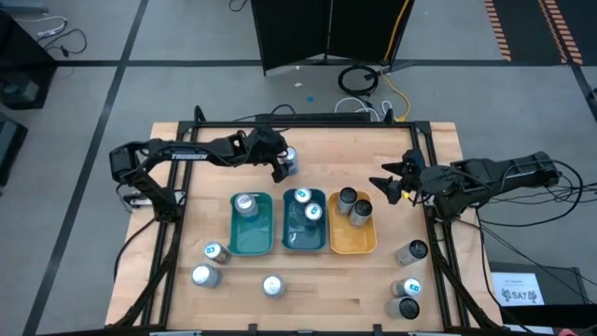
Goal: Sort soda cans
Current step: Put the blue-white soda can into the green bin
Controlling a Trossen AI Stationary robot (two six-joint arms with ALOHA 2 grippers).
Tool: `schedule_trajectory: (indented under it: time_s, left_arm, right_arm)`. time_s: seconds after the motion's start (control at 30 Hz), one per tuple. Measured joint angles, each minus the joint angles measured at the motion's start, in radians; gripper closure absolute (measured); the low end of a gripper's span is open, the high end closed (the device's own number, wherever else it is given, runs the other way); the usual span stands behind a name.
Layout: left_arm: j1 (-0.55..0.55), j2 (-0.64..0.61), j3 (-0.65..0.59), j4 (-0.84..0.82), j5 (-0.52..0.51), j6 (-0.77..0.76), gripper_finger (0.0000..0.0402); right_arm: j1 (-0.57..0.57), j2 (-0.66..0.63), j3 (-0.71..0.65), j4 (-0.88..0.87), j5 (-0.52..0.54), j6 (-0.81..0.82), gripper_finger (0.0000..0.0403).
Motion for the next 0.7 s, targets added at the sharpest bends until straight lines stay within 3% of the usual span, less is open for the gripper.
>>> schedule_trajectory:
  time_s: [0.23,0.4,0.7]
  left_arm:
    - [0.02,0.003,0.0,-0.007,-0.01,-0.003,0.002]
    - [0.051,0.019,0.0,-0.013,0.08,-0.073,0.002]
    - [0.056,0.047,-0.001,0.011,0.073,-0.077,0.002]
  right_arm:
    - [0.0,0.0,0.0,0.005,0.0,-0.001,0.0039]
    - [0.0,0.0,0.0,0.006,0.0,-0.002,0.0039]
    - [0.0,0.0,0.0,0.006,0.0,0.02,0.0039]
